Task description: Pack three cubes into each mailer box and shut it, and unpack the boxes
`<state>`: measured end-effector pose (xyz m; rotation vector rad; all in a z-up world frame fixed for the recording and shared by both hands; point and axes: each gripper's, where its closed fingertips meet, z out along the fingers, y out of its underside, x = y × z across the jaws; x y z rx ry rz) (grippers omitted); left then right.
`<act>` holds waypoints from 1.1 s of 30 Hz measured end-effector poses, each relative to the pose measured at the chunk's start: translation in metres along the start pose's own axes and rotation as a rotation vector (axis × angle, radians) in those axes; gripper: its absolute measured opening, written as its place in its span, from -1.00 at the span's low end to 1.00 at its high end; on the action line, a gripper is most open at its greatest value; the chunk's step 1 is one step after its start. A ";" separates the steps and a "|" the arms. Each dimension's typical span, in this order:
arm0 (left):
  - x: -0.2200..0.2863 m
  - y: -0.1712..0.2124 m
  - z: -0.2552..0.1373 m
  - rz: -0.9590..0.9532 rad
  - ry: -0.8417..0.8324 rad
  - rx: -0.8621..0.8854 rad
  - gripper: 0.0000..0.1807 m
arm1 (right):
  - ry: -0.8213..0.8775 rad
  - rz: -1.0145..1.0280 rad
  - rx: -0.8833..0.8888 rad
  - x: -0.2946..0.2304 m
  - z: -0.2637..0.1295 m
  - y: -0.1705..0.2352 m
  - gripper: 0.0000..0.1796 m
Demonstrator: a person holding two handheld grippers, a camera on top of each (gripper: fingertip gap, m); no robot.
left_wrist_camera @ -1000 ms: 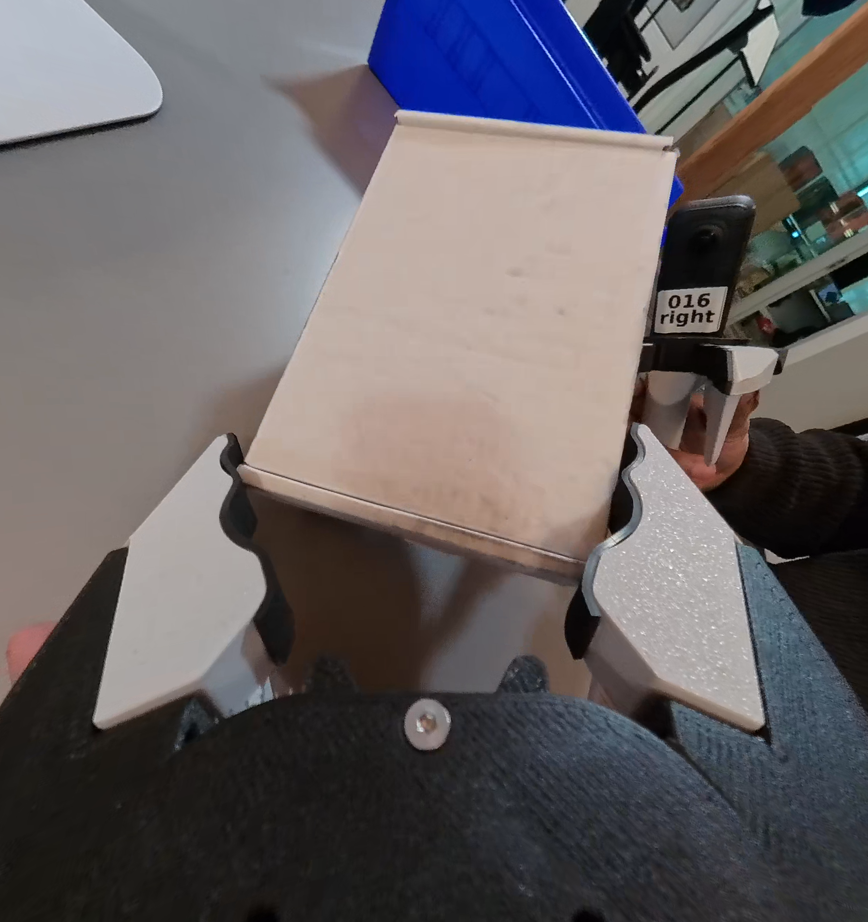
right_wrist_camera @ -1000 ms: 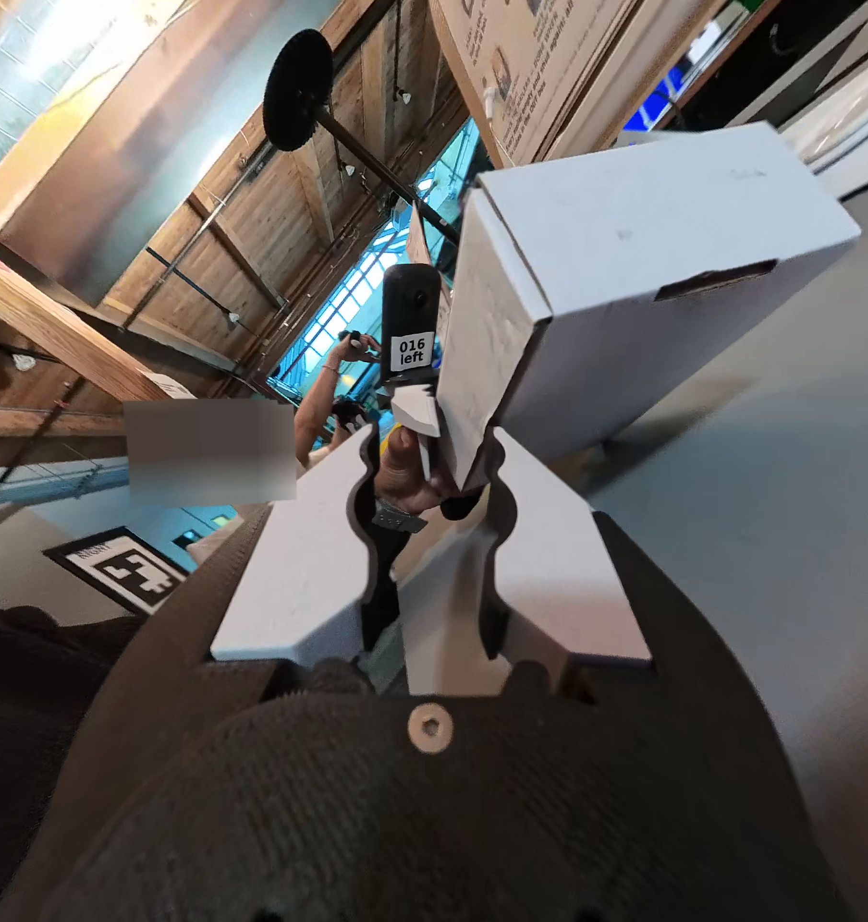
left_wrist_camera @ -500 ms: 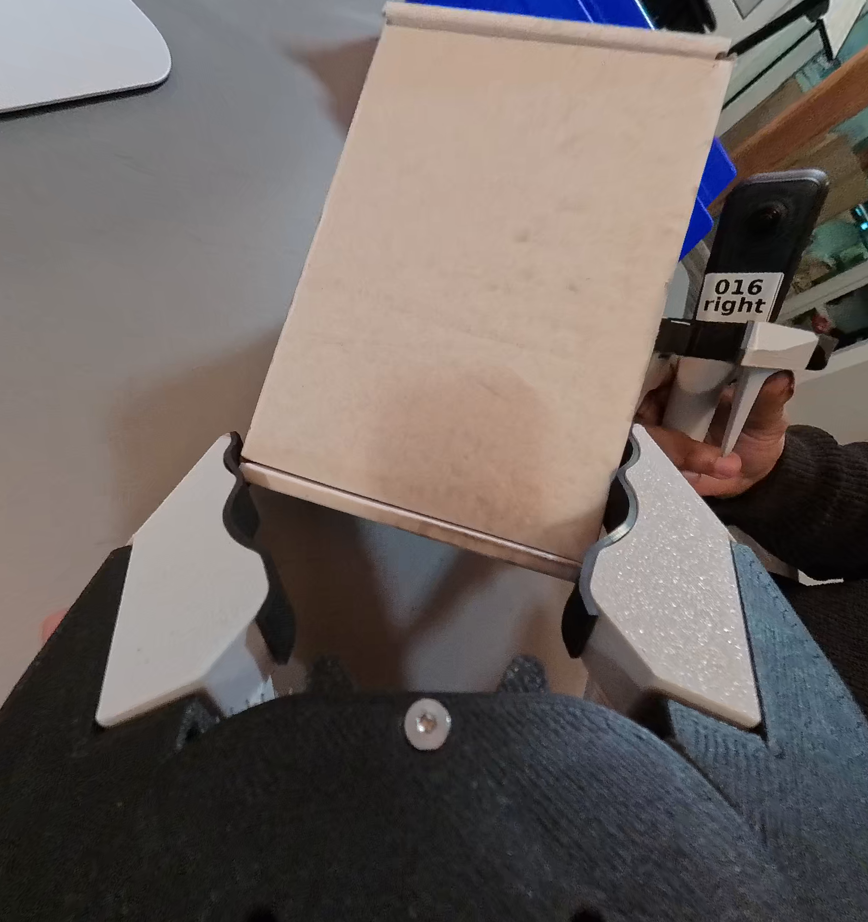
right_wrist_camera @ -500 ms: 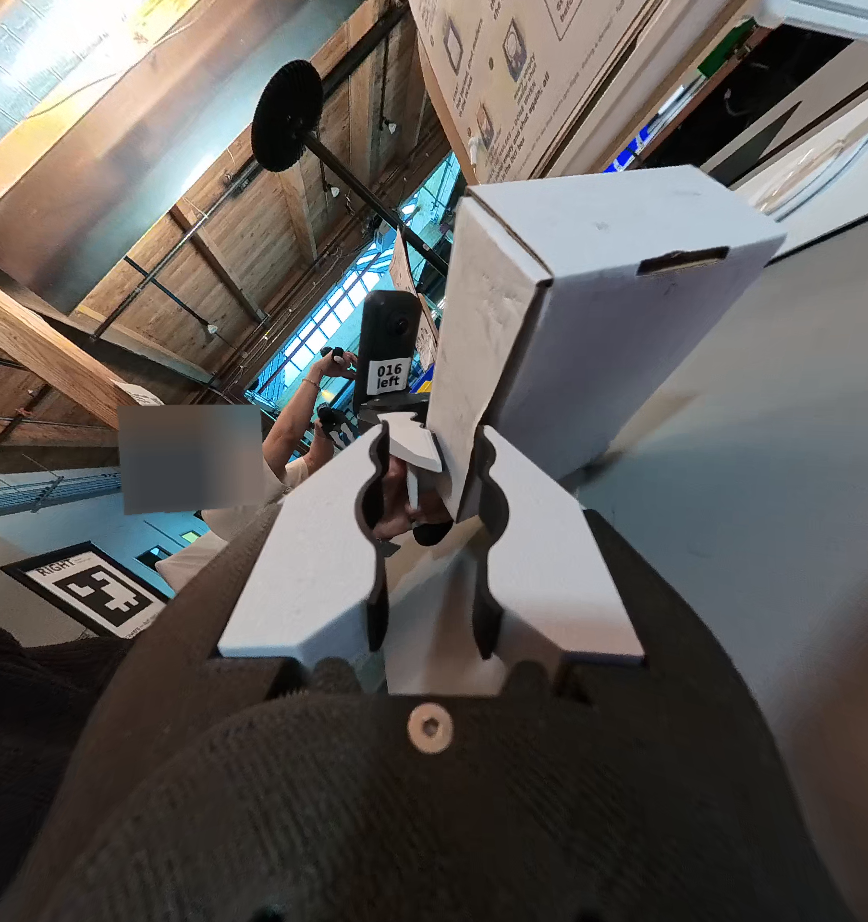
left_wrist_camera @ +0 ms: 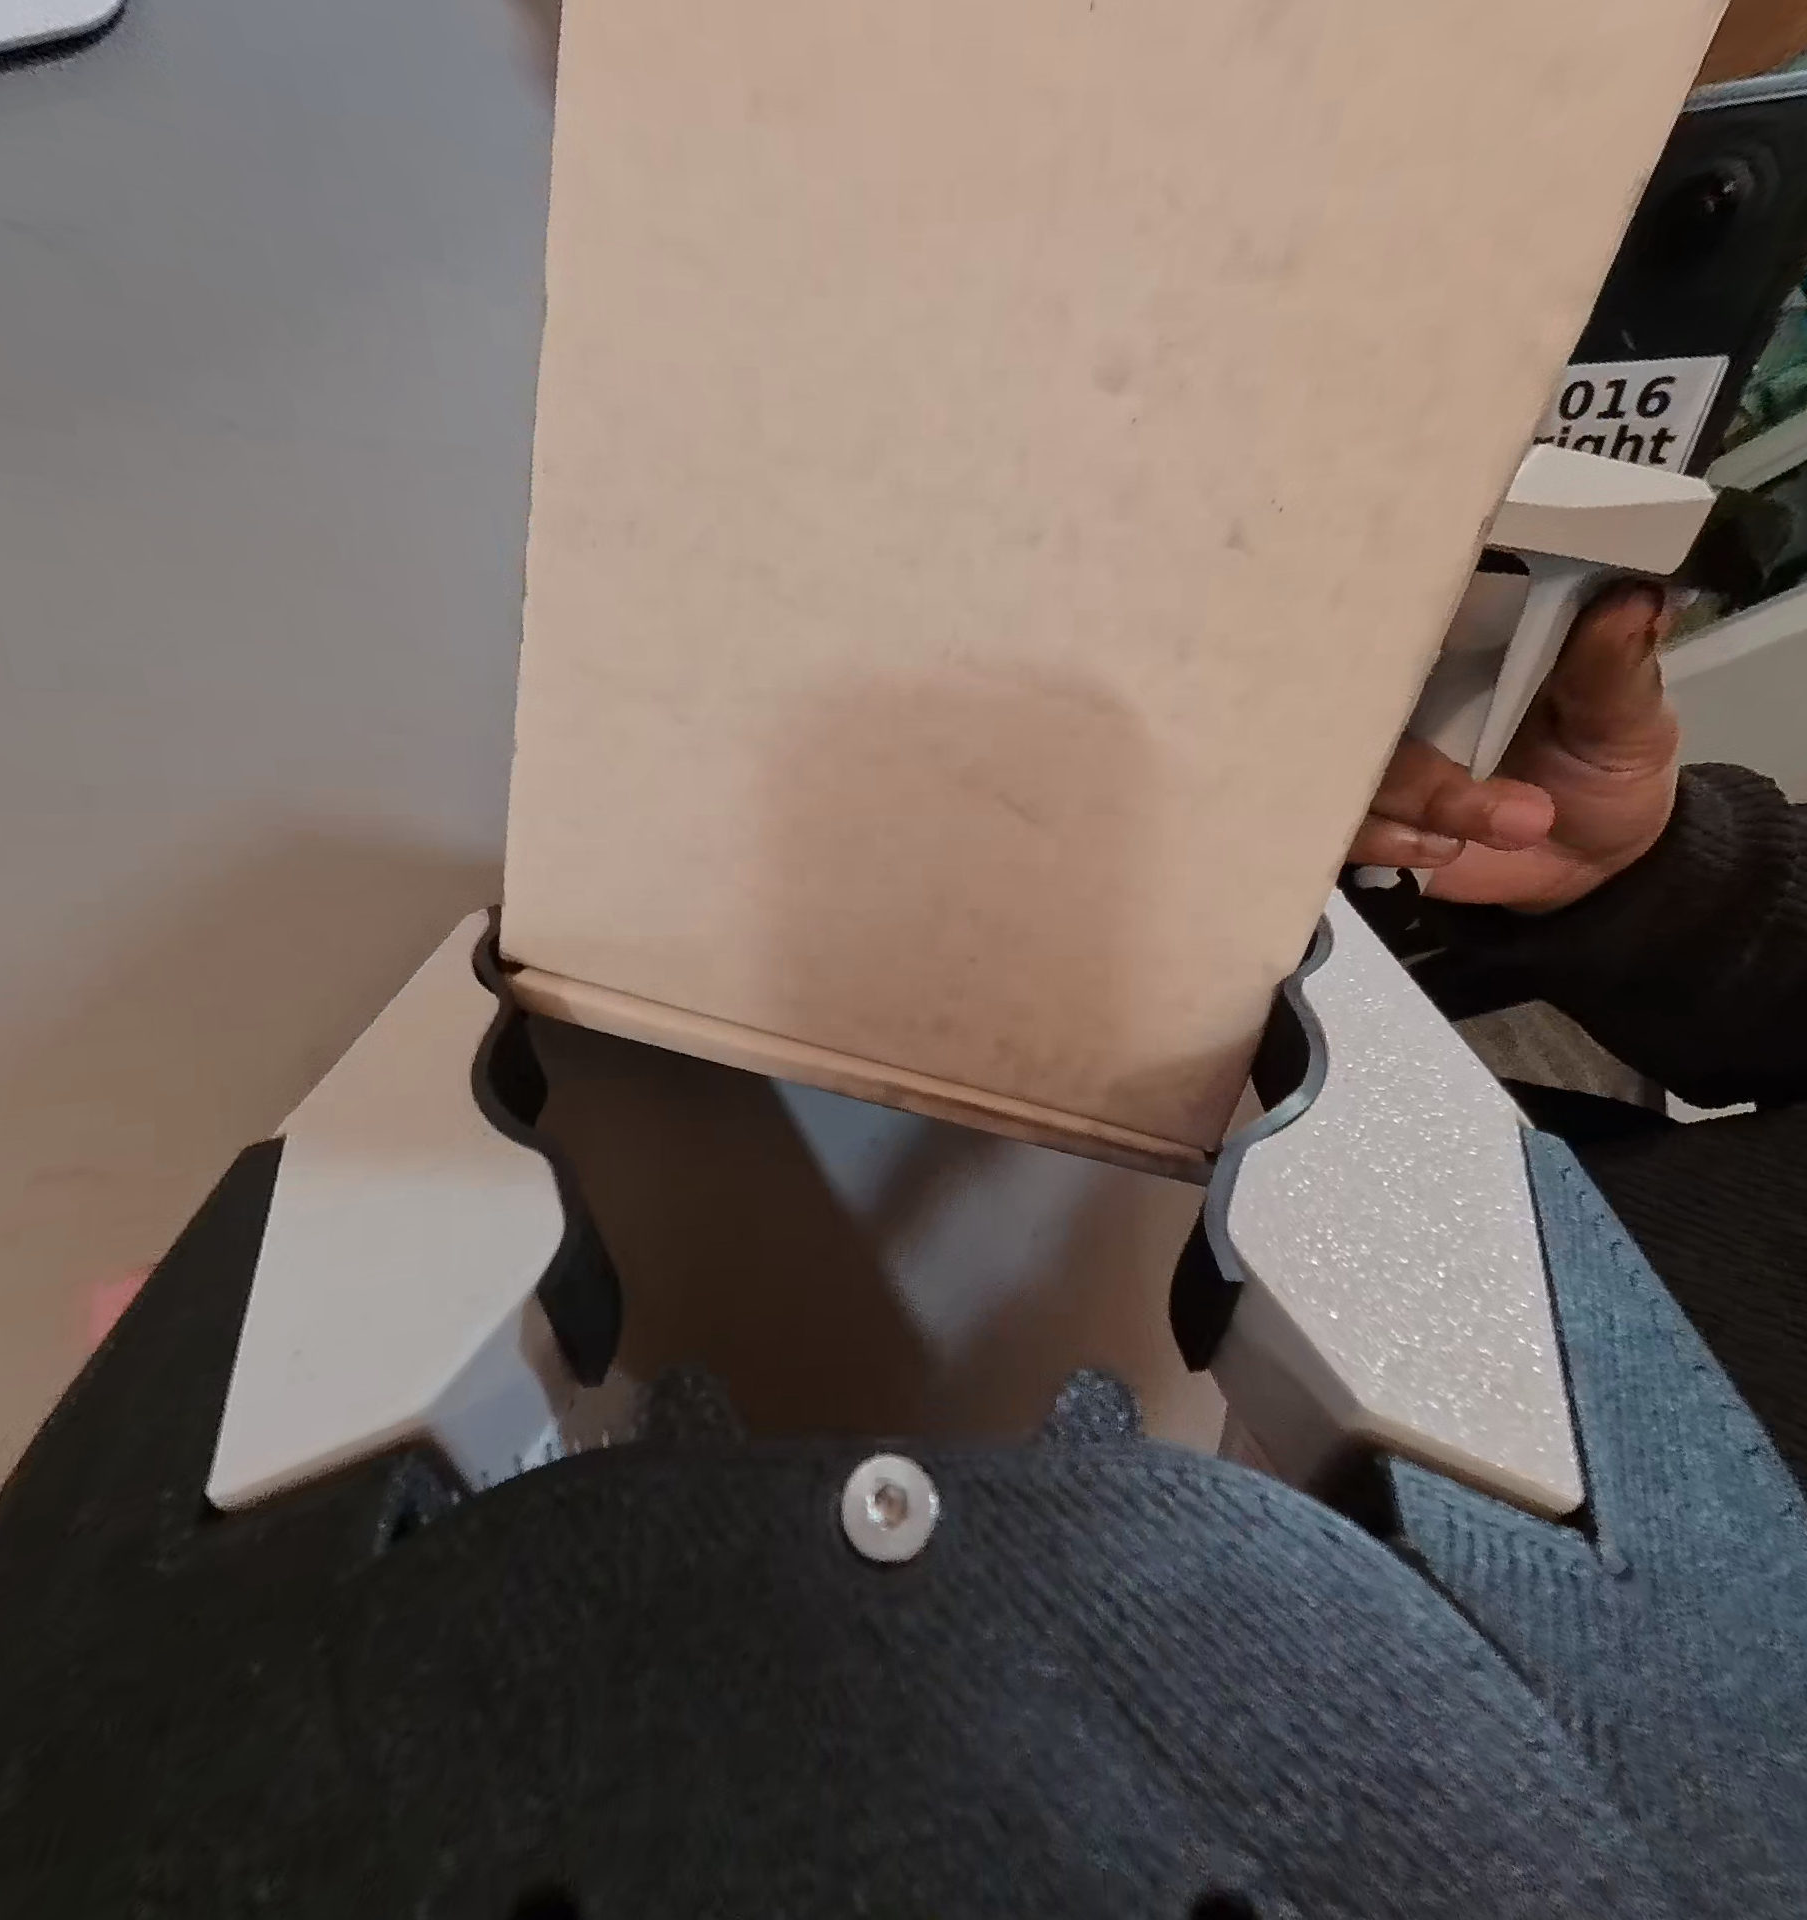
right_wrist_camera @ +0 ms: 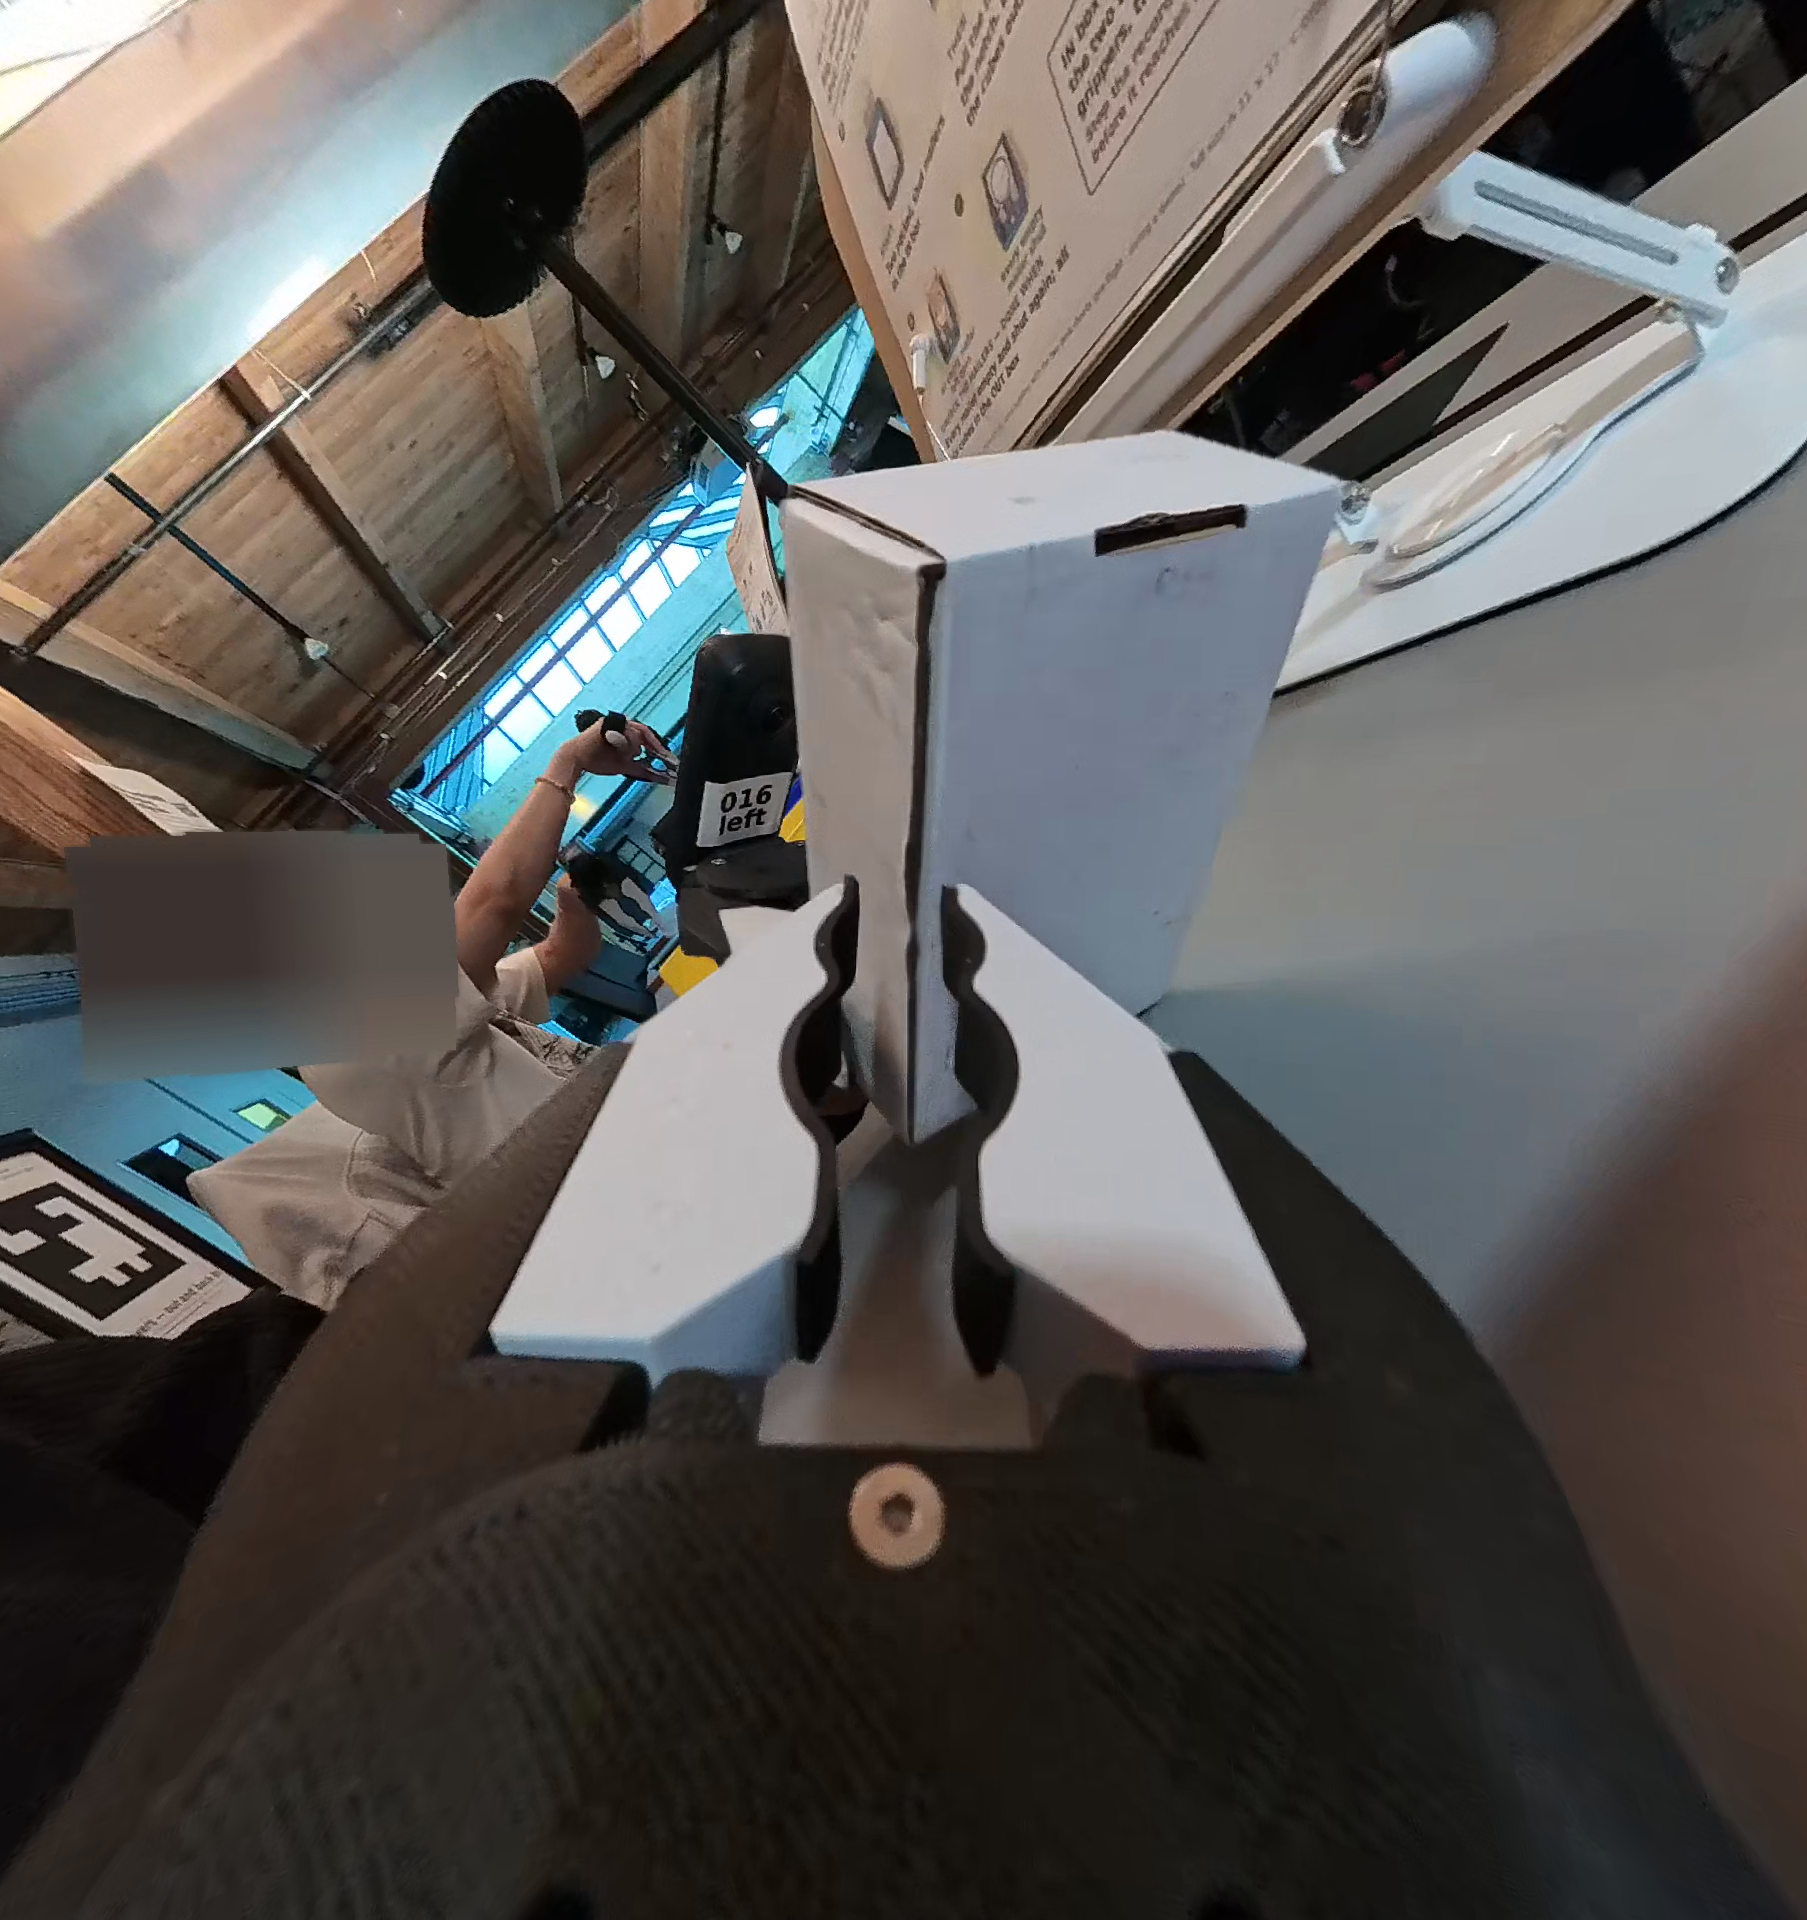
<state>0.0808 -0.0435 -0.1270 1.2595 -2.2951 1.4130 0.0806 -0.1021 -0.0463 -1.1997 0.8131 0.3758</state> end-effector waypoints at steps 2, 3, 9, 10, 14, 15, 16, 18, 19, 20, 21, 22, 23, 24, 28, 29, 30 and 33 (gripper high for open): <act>0.000 0.001 -0.002 -0.008 0.004 -0.008 0.56 | 0.007 0.034 -0.005 0.004 -0.002 0.000 -0.84; 0.000 0.002 -0.003 -0.009 0.003 -0.019 0.55 | 0.022 0.049 -0.012 0.007 -0.002 0.002 -0.85; 0.000 0.006 -0.006 0.003 -0.034 -0.064 0.55 | 0.004 0.059 -0.037 0.004 0.001 0.008 -0.67; 0.000 0.006 -0.006 0.004 -0.039 -0.066 0.55 | -0.017 0.060 -0.038 0.001 0.002 0.009 -0.63; 0.001 0.007 -0.005 0.016 -0.051 -0.078 0.56 | -0.036 0.045 -0.038 -0.005 0.005 0.011 -0.61; 0.003 0.008 -0.005 0.014 -0.044 -0.080 0.56 | -0.038 0.033 -0.036 -0.006 0.005 0.011 -0.61; 0.005 0.009 -0.004 0.007 -0.034 -0.085 0.55 | -0.036 0.015 -0.031 -0.008 0.005 0.010 -0.63; 0.007 0.011 -0.002 0.001 -0.018 -0.090 0.55 | -0.033 -0.021 -0.021 -0.010 0.004 0.008 -0.64; 0.007 0.011 -0.001 0.005 -0.022 -0.088 0.55 | -0.030 -0.030 -0.020 -0.010 0.004 0.008 -0.65; 0.007 0.011 -0.001 0.009 -0.026 -0.091 0.55 | -0.025 -0.032 -0.021 -0.009 0.004 0.008 -0.68; 0.007 0.012 -0.001 0.015 -0.031 -0.097 0.55 | -0.017 -0.028 -0.023 -0.006 0.003 0.008 -0.74; 0.008 0.012 0.000 0.021 -0.036 -0.102 0.55 | -0.008 -0.022 -0.024 -0.004 0.003 0.008 -0.81; 0.008 0.012 0.000 0.025 -0.041 -0.104 0.55 | -0.002 -0.015 -0.022 -0.002 0.002 0.008 -0.86; 0.008 0.012 0.001 0.024 -0.045 -0.104 0.55 | -0.001 -0.007 -0.018 0.000 0.001 0.007 -0.90; 0.008 0.011 0.000 0.002 -0.034 -0.093 0.55 | -0.020 -0.018 -0.011 -0.005 0.000 0.005 -0.91; 0.008 0.012 0.000 0.013 -0.036 -0.101 0.55 | -0.015 -0.034 -0.016 -0.005 0.000 0.006 -0.91; 0.008 0.013 0.000 0.020 -0.040 -0.107 0.55 | -0.014 -0.049 -0.020 -0.006 0.001 0.006 -0.89; 0.008 0.014 0.001 0.031 -0.053 -0.116 0.55 | 0.009 -0.095 -0.019 -0.006 0.001 0.006 -0.89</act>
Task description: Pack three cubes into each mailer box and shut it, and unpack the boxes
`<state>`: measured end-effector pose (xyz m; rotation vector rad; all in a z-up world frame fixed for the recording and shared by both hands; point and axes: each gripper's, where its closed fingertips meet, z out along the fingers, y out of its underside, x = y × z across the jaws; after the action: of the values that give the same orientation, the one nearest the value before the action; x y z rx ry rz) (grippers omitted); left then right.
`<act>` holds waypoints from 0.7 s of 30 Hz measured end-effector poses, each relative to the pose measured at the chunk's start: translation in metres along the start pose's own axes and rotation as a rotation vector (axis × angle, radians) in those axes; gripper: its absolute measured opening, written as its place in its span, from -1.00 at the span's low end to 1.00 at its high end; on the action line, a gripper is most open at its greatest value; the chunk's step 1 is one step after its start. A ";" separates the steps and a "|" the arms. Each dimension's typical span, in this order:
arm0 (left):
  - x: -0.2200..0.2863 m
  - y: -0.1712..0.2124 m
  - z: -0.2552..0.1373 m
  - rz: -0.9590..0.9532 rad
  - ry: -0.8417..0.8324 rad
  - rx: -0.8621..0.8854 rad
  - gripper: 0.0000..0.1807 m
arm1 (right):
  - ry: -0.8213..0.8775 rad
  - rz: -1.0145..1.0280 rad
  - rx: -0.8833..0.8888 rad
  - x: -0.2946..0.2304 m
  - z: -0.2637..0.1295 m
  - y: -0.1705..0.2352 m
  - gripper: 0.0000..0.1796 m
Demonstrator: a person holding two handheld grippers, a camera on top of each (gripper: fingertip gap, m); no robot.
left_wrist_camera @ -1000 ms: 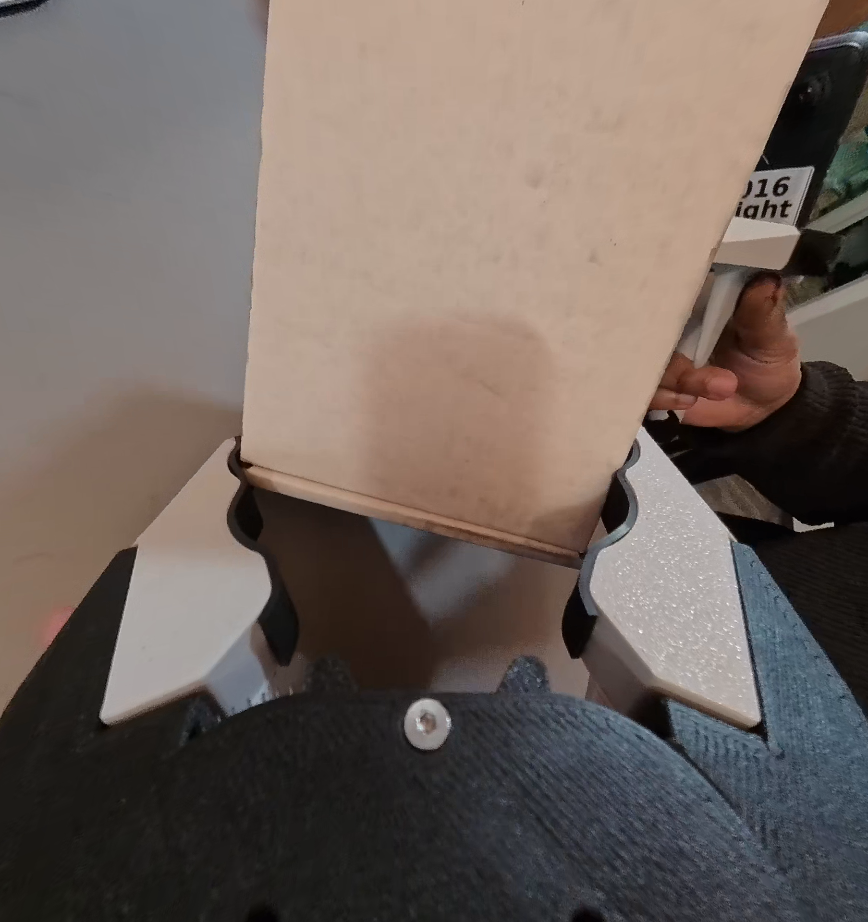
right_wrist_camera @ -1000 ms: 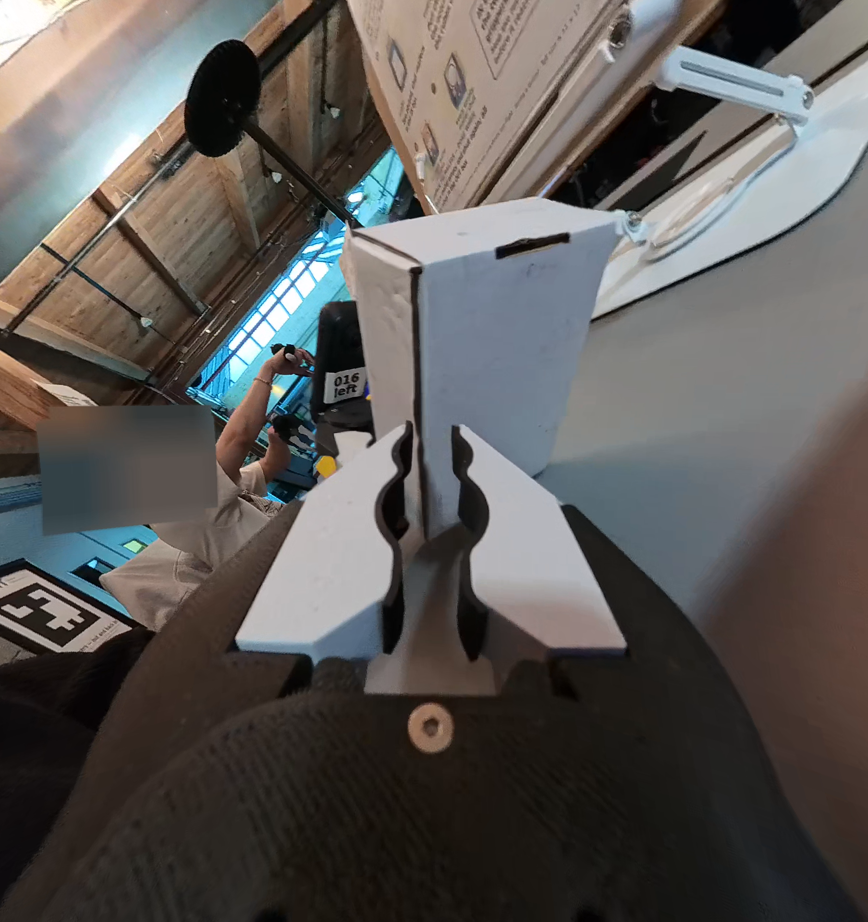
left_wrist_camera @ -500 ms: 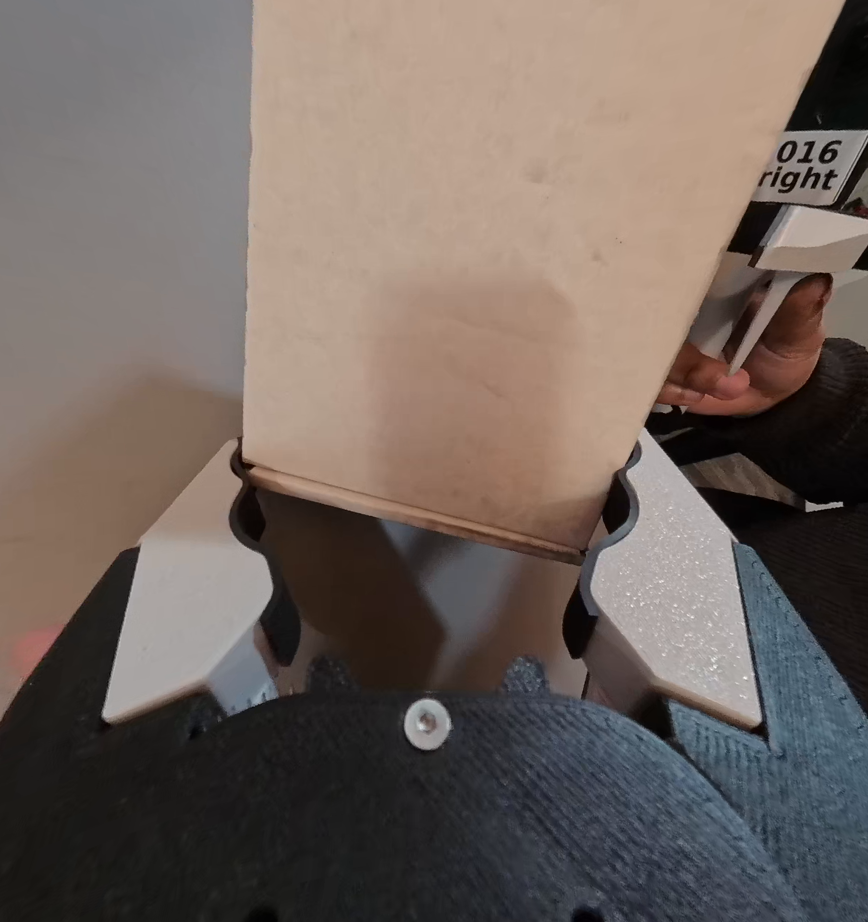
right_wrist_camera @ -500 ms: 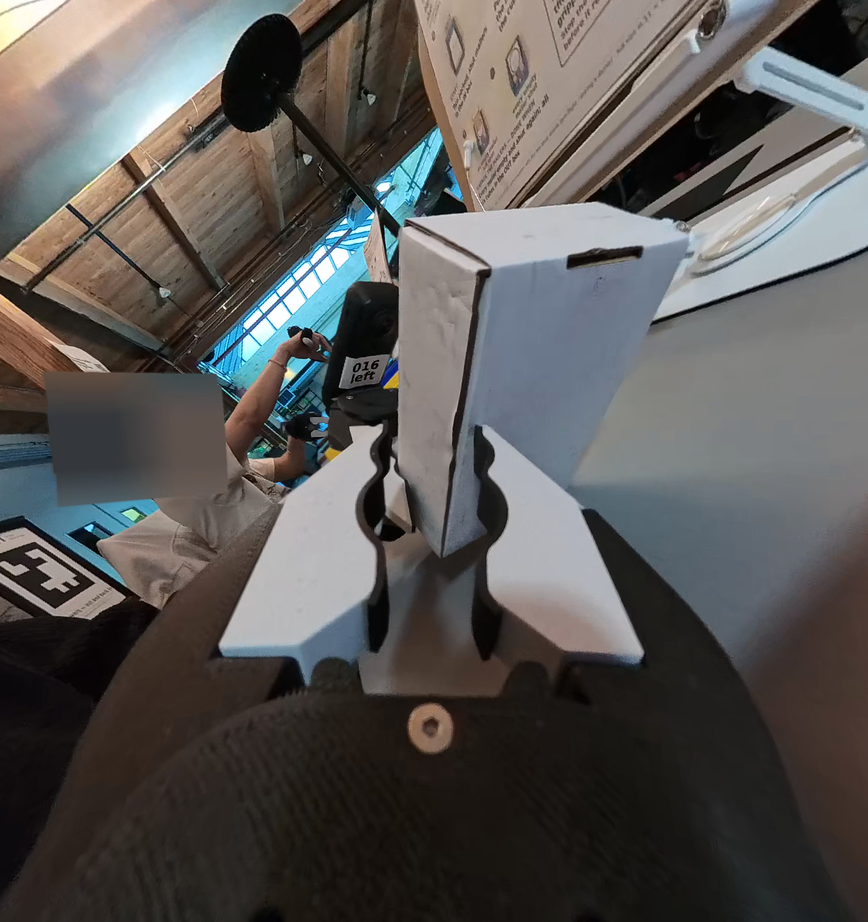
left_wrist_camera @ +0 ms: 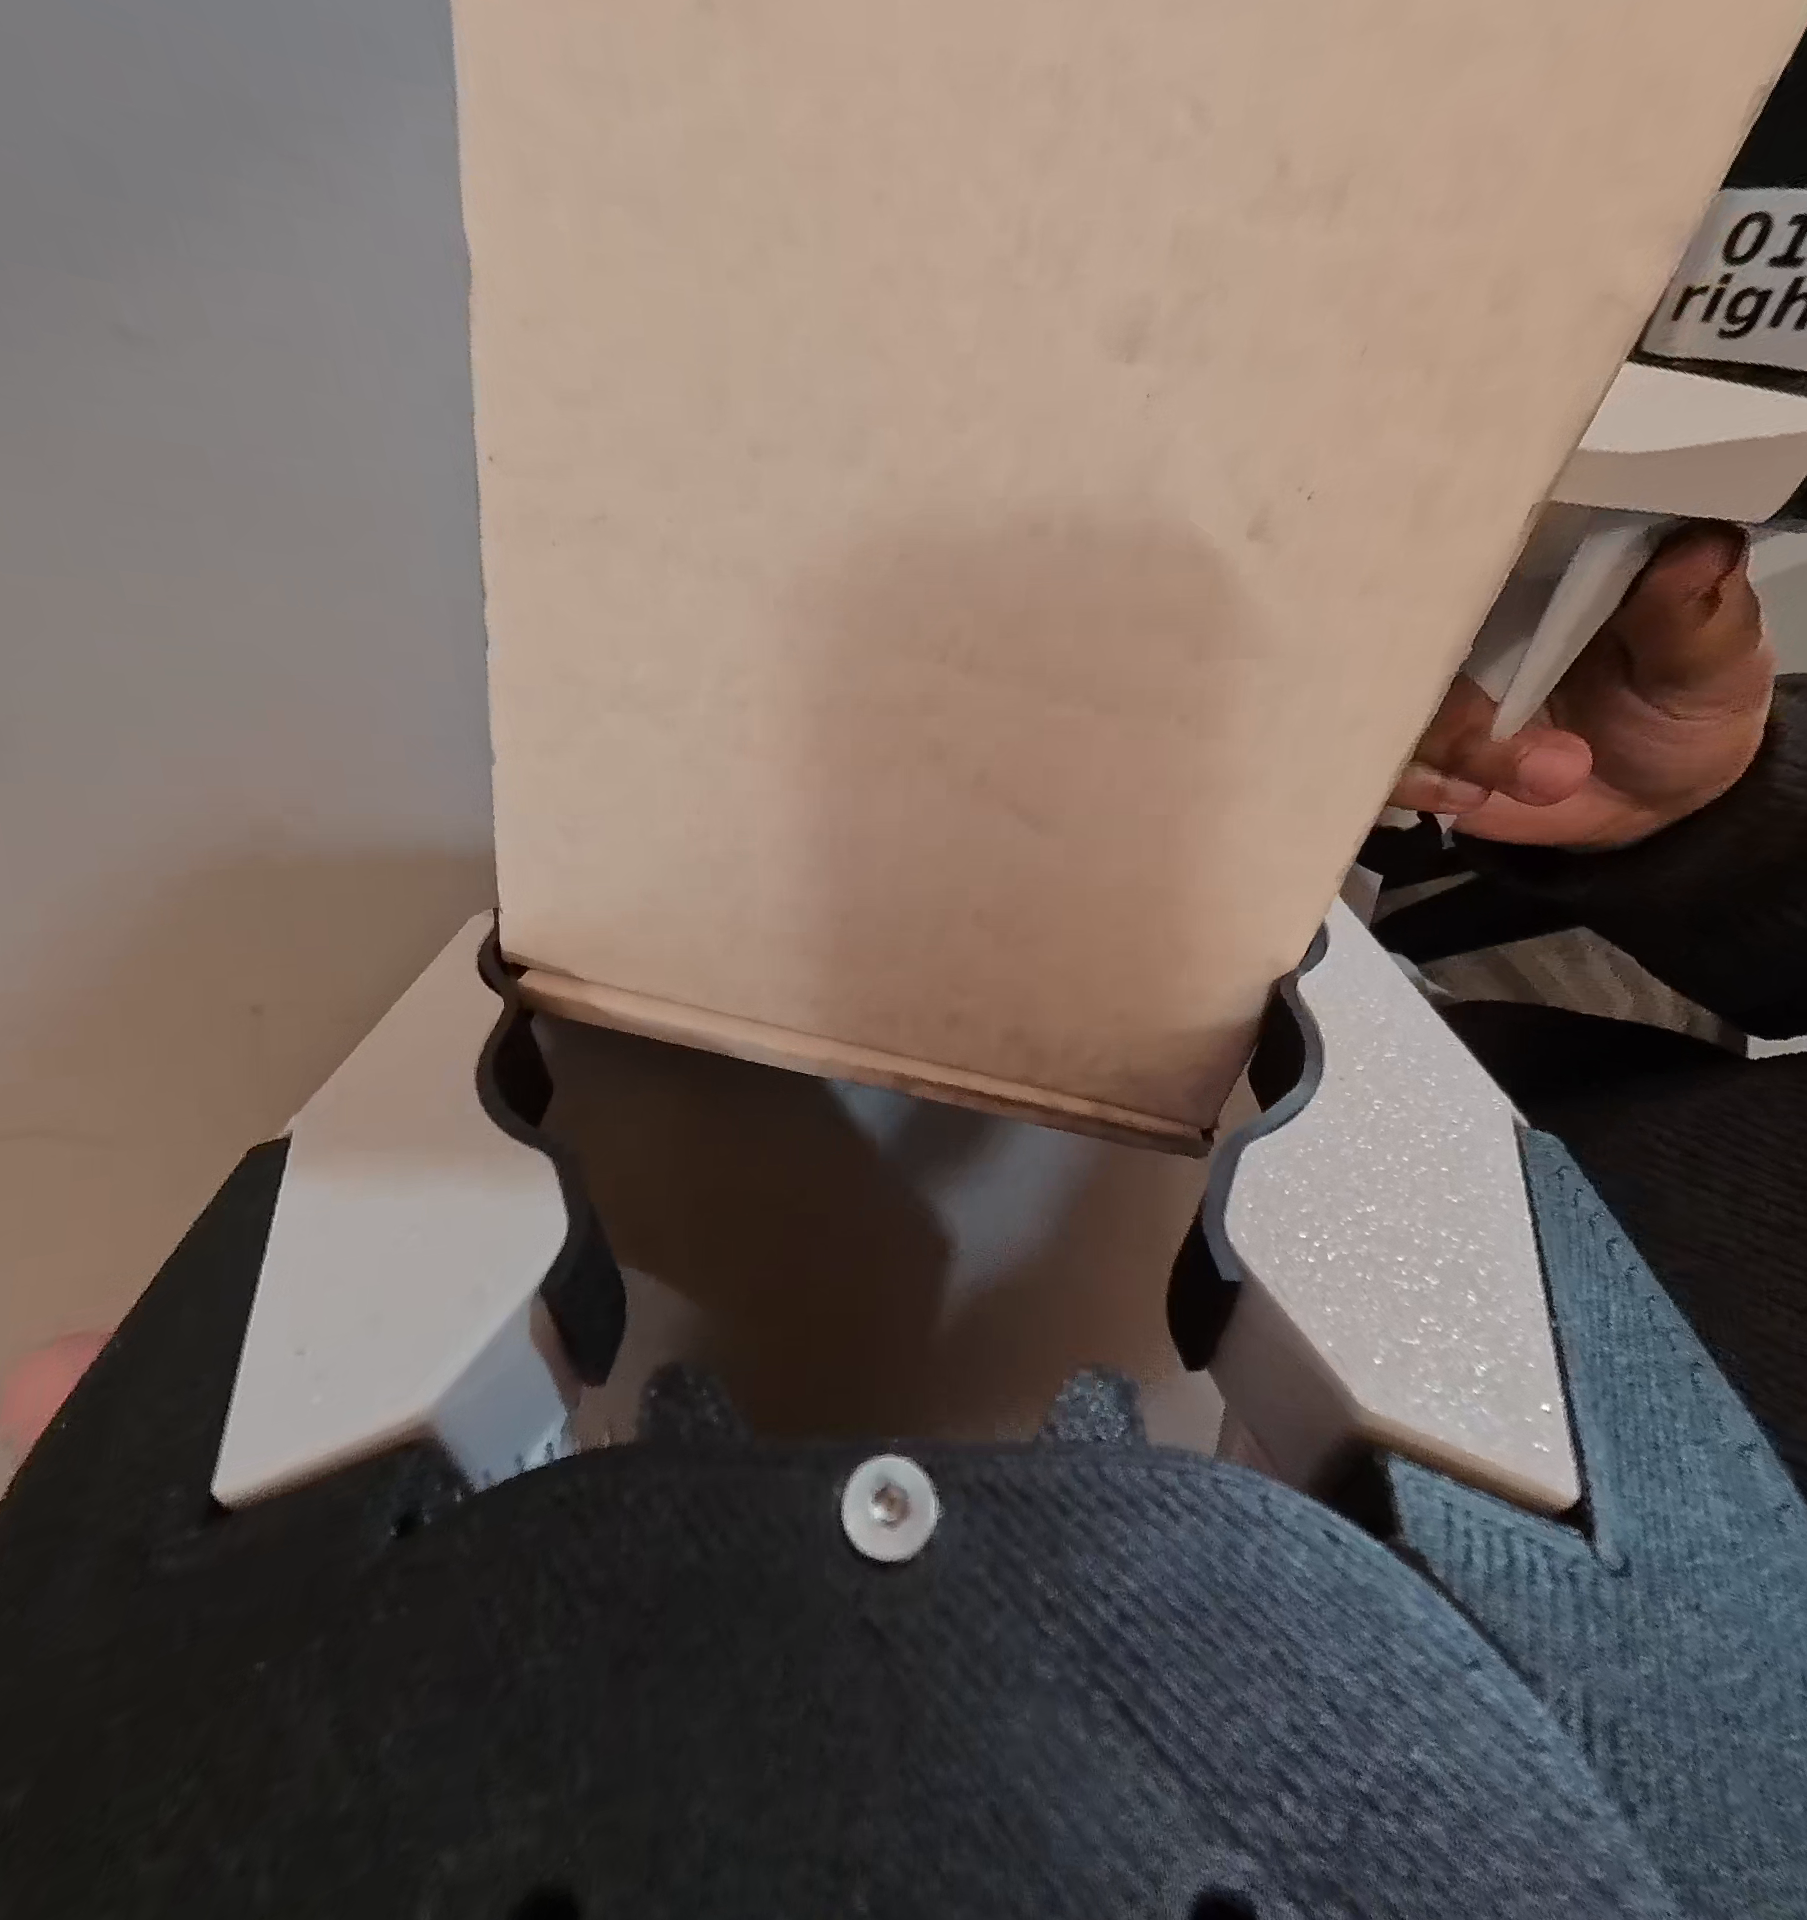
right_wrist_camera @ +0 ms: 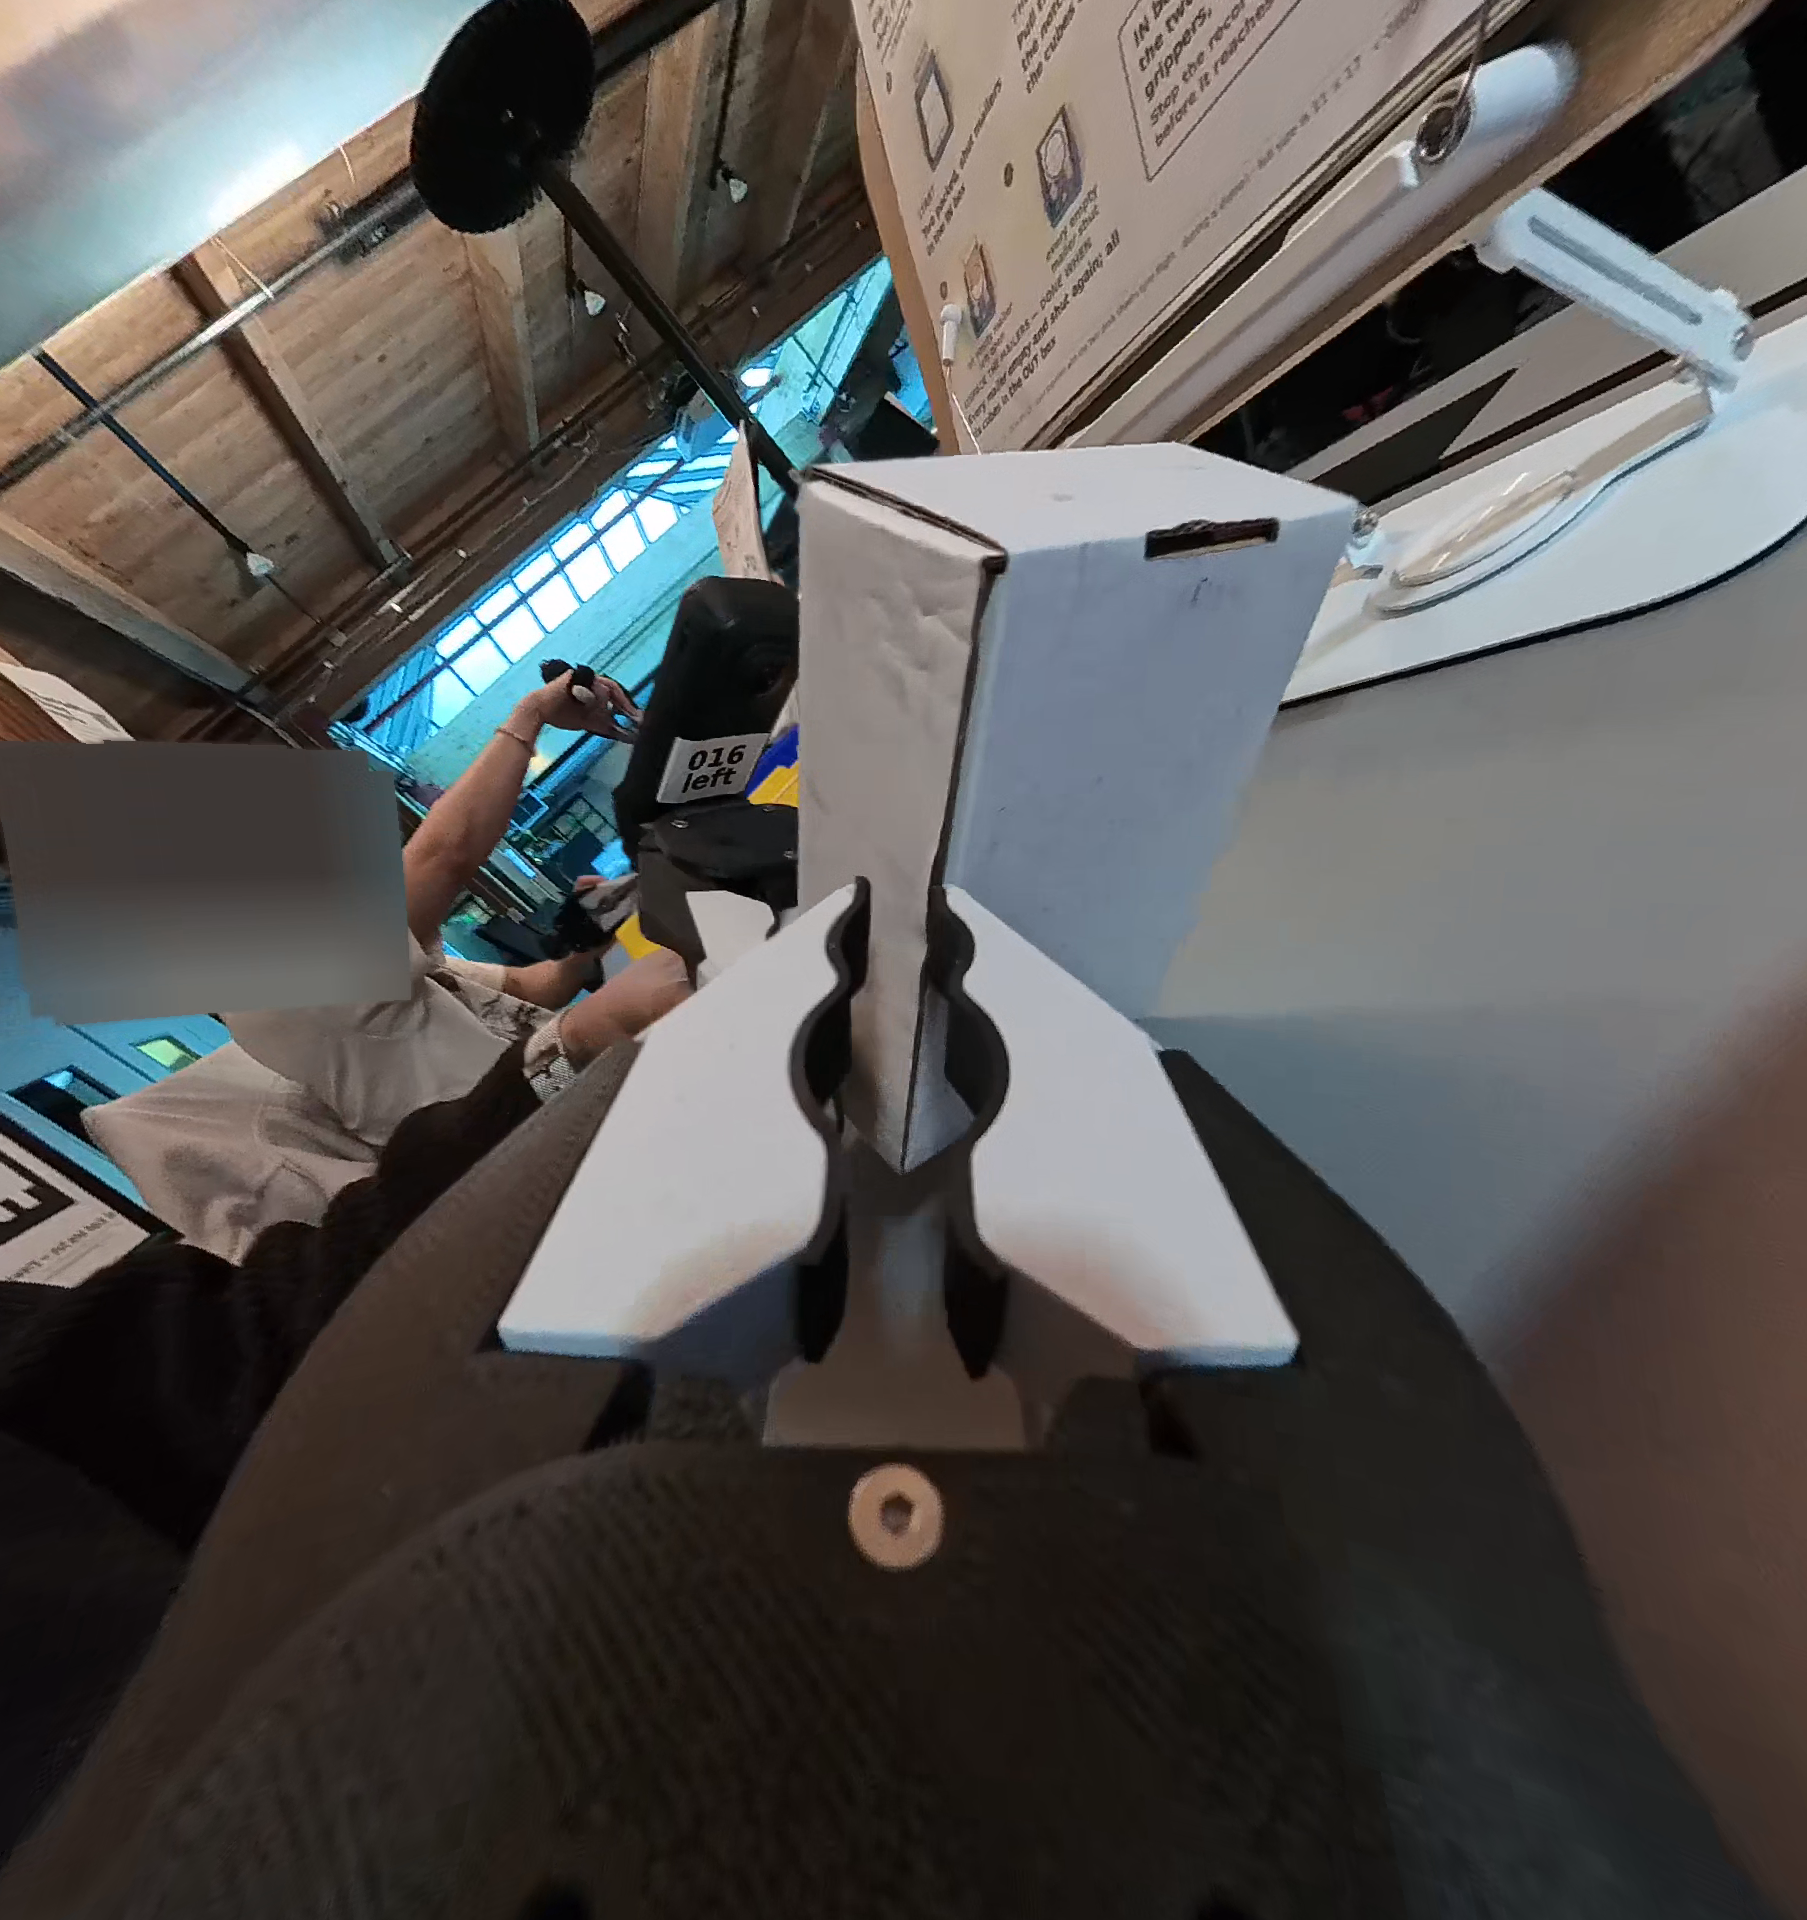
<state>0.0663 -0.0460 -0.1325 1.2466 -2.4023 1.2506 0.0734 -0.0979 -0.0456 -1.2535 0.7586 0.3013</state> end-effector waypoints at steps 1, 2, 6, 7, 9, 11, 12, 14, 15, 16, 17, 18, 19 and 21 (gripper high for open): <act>0.000 0.000 0.000 -0.001 -0.002 -0.001 0.54 | 0.007 -0.021 0.000 0.000 0.000 0.000 -0.87; 0.000 0.000 0.000 -0.003 -0.002 -0.001 0.54 | 0.008 -0.038 0.003 -0.002 0.001 -0.001 -0.84; 0.000 0.000 0.001 -0.005 -0.010 -0.010 0.54 | -0.010 -0.053 0.040 -0.004 0.003 -0.004 -0.82; 0.000 0.001 0.001 0.001 -0.013 -0.015 0.53 | -0.011 -0.043 0.045 -0.002 0.003 -0.004 -0.88; 0.001 0.002 0.001 0.012 -0.011 -0.026 0.53 | -0.018 -0.019 0.051 0.000 0.003 -0.004 -0.98; 0.003 0.002 0.000 0.005 0.005 -0.025 0.53 | -0.043 0.005 0.057 -0.001 0.003 -0.004 -0.99; 0.004 0.002 0.000 0.000 0.014 -0.022 0.54 | -0.050 0.014 0.056 -0.001 0.003 -0.004 -0.99; 0.004 0.002 0.000 -0.006 0.026 -0.013 0.55 | -0.052 0.013 0.045 -0.002 0.002 -0.003 -0.99; 0.005 0.001 0.000 -0.009 0.031 -0.009 0.54 | -0.054 0.010 0.038 -0.003 0.002 -0.002 -0.99; 0.004 0.000 0.000 0.000 0.029 0.001 0.54 | -0.058 0.014 0.034 -0.003 0.002 -0.002 -1.00; 0.003 -0.003 -0.001 0.010 0.018 0.016 0.54 | -0.064 0.026 0.034 -0.004 0.002 -0.002 -1.00; 0.002 -0.006 -0.003 0.019 0.005 0.032 0.52 | -0.073 0.045 0.034 -0.004 0.001 -0.002 -1.00; 0.003 -0.010 -0.006 0.028 -0.002 0.048 0.49 | -0.082 0.068 0.033 -0.004 0.001 -0.002 -1.00; 0.008 -0.018 -0.010 0.064 0.005 0.085 0.50 | -0.092 0.114 0.042 -0.002 -0.001 -0.003 -1.00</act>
<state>0.0724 -0.0487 -0.1117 1.1962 -2.4275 1.3855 0.0731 -0.0991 -0.0419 -1.1513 0.7545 0.4309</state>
